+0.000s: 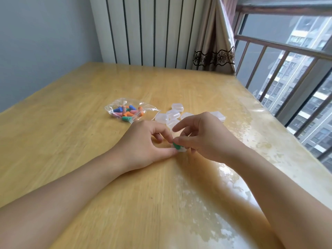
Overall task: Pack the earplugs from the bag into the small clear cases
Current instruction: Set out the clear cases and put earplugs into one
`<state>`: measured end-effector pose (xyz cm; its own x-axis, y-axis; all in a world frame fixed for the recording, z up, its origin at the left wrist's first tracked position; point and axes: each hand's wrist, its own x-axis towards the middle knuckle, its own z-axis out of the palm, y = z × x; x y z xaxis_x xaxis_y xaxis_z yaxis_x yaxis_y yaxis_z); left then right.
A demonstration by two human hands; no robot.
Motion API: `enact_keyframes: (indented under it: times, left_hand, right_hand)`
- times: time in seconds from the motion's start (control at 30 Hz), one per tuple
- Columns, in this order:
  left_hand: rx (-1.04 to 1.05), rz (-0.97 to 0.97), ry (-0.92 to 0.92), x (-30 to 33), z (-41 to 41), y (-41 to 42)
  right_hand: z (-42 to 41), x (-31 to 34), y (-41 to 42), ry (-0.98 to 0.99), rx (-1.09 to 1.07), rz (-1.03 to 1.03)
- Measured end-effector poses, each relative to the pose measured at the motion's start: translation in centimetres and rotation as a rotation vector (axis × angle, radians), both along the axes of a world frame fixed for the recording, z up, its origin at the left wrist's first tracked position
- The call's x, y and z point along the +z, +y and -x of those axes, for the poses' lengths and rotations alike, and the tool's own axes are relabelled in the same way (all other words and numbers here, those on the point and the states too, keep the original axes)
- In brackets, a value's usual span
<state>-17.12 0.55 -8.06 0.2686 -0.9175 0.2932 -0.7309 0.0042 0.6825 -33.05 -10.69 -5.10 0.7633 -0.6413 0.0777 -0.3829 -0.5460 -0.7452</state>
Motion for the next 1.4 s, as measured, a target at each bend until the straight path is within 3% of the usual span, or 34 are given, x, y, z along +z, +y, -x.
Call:
enact_keyframes:
  times: [0.13, 0.23, 0.4, 0.47, 1.17, 1.4]
  left_hand:
    - [0.000, -0.002, -0.015, 0.0, 0.0, 0.0]
    - [0.001, -0.002, -0.023, 0.1, 0.0, 0.0]
    - [-0.007, 0.006, -0.017, 0.1, 0.1, 0.0]
    - [-0.011, 0.012, -0.011, 0.1, 0.1, 0.0]
    - [-0.015, -0.017, 0.019, 0.1, 0.2, 0.1]
    - [-0.018, -0.010, 0.016, 0.1, 0.2, 0.0]
  right_hand:
    - [1.0, 1.6, -1.0, -0.161, -0.145, -0.034]
    - [1.9, 2.2, -1.1, -0.122, -0.120, -0.126]
    - [0.9, 0.6, 0.5, -0.022, -0.046, 0.287]
    - [0.6, 0.2, 0.6, -0.009, -0.021, 0.344]
    - [0.8, 0.1, -1.1, 0.063, 0.065, 0.124]
    - [0.7, -0.2, -0.9, 0.082, 0.031, 0.296]
